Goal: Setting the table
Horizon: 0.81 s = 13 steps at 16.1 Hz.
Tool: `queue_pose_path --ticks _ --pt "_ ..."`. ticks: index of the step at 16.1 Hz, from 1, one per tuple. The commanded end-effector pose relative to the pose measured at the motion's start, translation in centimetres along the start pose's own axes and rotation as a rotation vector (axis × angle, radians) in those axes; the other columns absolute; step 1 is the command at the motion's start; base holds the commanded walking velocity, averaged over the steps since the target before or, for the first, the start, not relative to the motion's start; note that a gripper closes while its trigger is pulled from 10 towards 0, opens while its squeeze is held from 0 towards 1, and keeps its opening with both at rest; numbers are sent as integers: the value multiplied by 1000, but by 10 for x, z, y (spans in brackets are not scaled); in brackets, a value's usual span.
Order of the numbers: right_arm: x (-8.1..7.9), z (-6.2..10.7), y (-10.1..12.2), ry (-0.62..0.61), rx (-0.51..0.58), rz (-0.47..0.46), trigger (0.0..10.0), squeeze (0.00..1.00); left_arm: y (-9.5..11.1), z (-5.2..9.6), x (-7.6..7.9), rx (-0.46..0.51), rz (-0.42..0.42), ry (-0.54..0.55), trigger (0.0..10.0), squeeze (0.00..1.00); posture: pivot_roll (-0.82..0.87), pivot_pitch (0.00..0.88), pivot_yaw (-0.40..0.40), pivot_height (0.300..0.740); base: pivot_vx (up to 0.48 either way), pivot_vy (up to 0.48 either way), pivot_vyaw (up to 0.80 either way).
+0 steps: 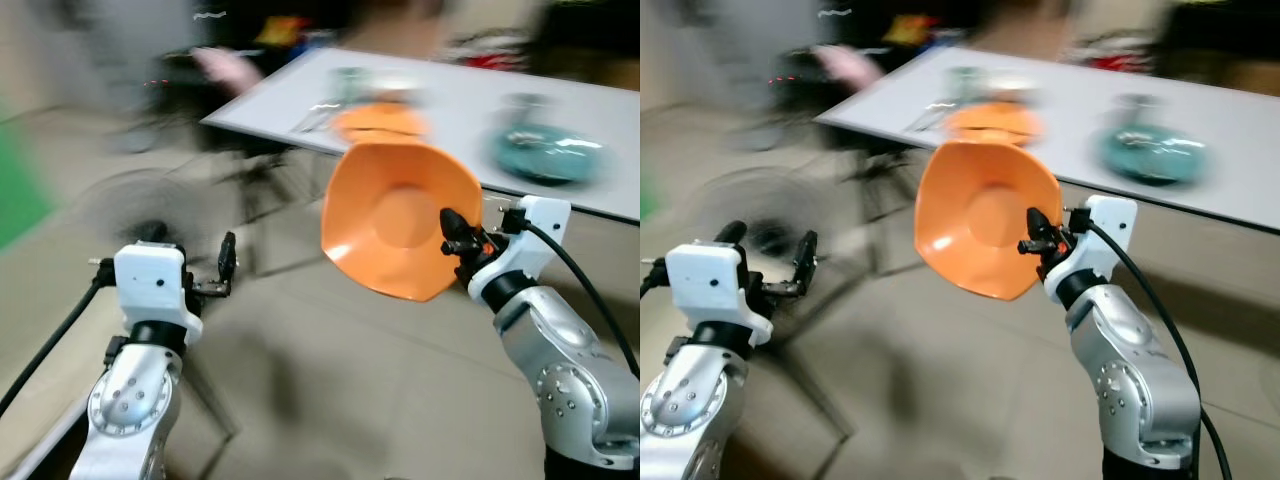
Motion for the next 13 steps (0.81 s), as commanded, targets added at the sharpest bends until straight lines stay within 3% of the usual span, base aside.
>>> queue_pose_path --ticks 1,8,13 --pt "3 -3 8 -14 26 4 10000 0 0 -1 2 1 13 -13 10000 0 -45 0 35 740 382 0 -800" --pt "14 -10 15 -57 24 2 10000 0 0 -5 6 -1 13 -49 10000 0 -51 0 40 740 385 0 -756" --pt "25 -21 25 -81 25 -70 10000 0 1 -8 9 2 5 -75 10000 0 -47 0 40 740 385 0 0"
Point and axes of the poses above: a point about 5 cm out from each wrist's last joint towards the gripper, its own z axis pointing back from the gripper into the wrist, its own y axis along the axis of the wrist's last joint, x = y × z, the point moved 2 cm from there along -z, pointing out of the wrist towards the gripper, and after that the axes turned 13 degrees about z, right-handed, at the moved point
